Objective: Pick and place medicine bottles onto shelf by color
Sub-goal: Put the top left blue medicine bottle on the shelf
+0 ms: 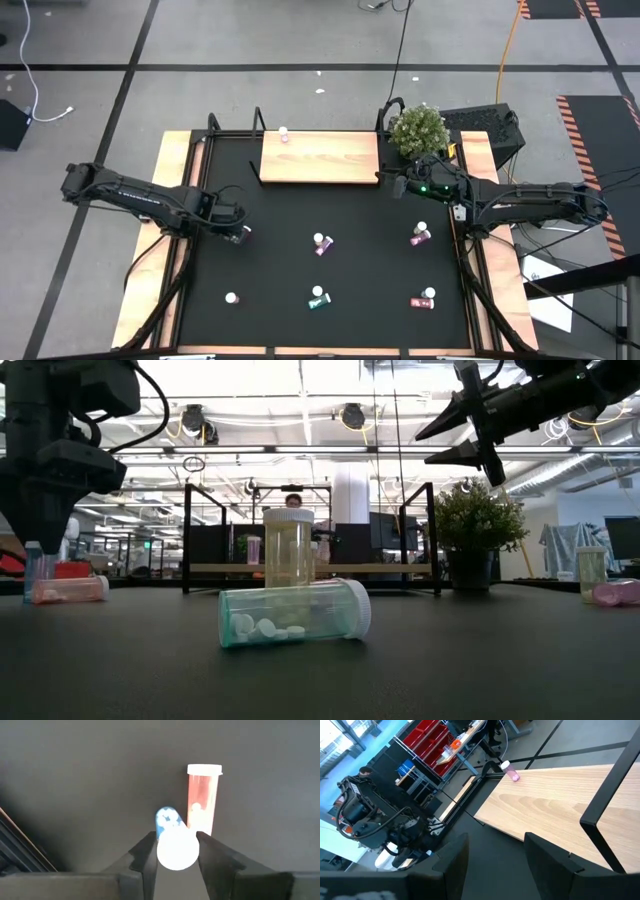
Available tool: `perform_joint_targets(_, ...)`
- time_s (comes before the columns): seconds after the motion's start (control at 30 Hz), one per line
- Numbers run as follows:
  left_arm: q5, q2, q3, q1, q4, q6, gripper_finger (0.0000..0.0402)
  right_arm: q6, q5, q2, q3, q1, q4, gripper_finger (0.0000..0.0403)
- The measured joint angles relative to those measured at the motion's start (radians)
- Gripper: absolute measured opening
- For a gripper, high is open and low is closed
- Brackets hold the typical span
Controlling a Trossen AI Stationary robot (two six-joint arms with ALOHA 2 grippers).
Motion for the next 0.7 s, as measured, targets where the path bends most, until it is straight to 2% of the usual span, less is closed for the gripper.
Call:
perform_joint_targets(0.1,0.051,0.000,0.026,0.006,-0.025,-0.005,0.0128,-0.011,0.000,0.000,0.000,0.000,0.000,0.0185)
perform_joint_targets(0.23,0.073,0.000,0.138,0.035,-0.118,0.034,0.0134,-0.037,0.001,0.000,0.000,-0.003,0.000,0.0185)
perform_joint_targets(0.47,0.078,0.041,0.477,0.117,-0.256,0.223,0.0123,-0.079,-0.001,0.000,0.000,-0.002,0.010,0.0185)
perform_joint_targets(0.57,0.079,0.114,0.637,0.164,-0.333,0.319,0.0125,-0.092,-0.003,0.000,0.000,0.001,0.015,0.0185)
perform_joint_targets(0.7,0.080,0.270,0.849,0.249,-0.404,0.489,0.0127,-0.119,-0.039,0.000,0.000,0.001,0.022,0.0185)
